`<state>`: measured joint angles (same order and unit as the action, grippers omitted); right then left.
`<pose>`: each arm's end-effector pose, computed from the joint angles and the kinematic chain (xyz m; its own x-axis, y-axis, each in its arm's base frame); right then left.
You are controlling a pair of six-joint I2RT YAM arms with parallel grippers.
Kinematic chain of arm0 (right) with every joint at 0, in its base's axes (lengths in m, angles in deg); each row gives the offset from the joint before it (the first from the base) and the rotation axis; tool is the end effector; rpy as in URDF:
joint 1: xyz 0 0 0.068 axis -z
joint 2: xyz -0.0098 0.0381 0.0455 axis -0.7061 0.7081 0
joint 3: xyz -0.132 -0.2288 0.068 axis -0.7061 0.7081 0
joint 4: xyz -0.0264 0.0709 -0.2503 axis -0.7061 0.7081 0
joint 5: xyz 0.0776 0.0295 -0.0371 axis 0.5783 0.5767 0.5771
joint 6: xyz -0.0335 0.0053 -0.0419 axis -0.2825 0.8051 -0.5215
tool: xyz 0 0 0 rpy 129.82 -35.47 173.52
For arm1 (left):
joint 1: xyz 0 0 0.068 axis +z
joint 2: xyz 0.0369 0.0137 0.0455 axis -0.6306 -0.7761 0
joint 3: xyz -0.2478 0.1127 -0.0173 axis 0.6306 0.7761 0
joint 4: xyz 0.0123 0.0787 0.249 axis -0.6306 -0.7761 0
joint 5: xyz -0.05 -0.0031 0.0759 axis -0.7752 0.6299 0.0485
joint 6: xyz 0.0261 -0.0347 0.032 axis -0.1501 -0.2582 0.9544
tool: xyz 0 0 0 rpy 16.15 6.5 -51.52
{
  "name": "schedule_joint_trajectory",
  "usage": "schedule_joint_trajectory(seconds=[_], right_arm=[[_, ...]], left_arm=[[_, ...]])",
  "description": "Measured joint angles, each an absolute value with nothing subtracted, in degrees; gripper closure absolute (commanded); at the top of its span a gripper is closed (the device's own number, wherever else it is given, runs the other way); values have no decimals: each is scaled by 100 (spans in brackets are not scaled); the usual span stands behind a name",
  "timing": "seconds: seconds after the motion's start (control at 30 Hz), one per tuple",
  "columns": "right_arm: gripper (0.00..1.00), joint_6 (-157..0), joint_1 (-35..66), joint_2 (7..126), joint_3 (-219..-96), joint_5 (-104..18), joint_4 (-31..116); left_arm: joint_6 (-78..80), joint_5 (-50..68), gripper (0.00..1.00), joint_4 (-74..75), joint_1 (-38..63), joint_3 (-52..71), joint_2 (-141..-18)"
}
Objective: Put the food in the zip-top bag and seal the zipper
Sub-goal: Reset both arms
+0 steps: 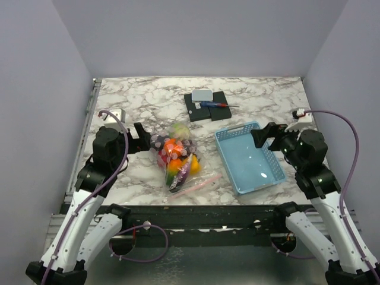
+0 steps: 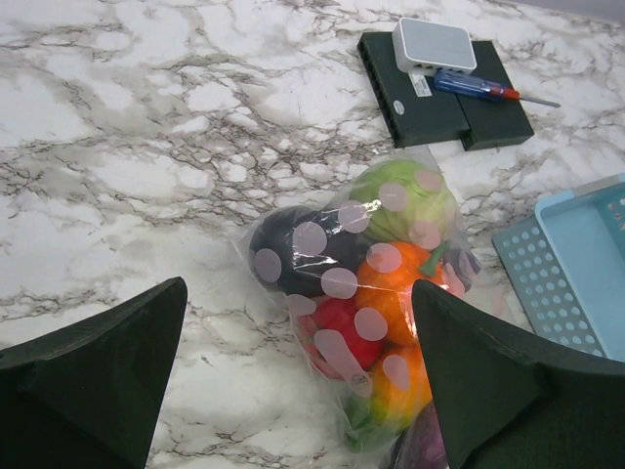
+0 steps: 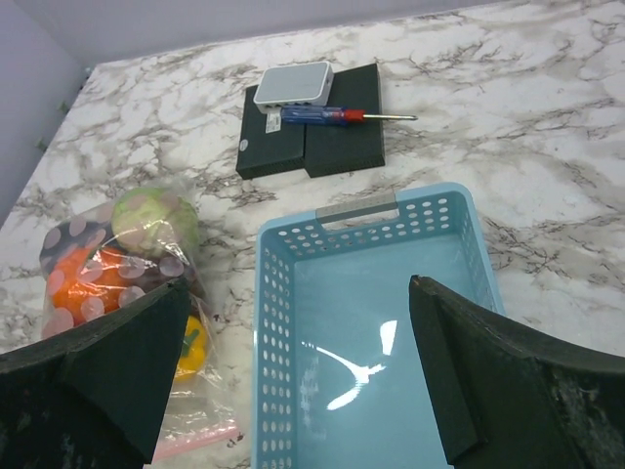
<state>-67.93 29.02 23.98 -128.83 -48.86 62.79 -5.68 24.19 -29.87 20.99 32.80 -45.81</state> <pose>0.1492 0.0435 0.3496 -0.2910 0.2292 -0.9288 -0.2204 0.9287 0.2983 0.1554 -0.0462 0.3391 -0.3905 -0.2056 -0.8974 0.0796 0.9636 -0.2553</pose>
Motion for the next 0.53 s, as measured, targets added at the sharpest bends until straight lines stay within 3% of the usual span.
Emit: schedule_joint_trajectory(seconds=[0.27, 0.53], right_arm=[[0, -6841, 2902, 1021, -12263, -4974, 6051], [0, -6397, 2869, 179, -11869, -5610, 5931]], left_arm=[[-662, 2408, 1, -2871, 2099, 3990, -3316], [-706, 2412, 1, -2799, 2099, 4097, -2983]])
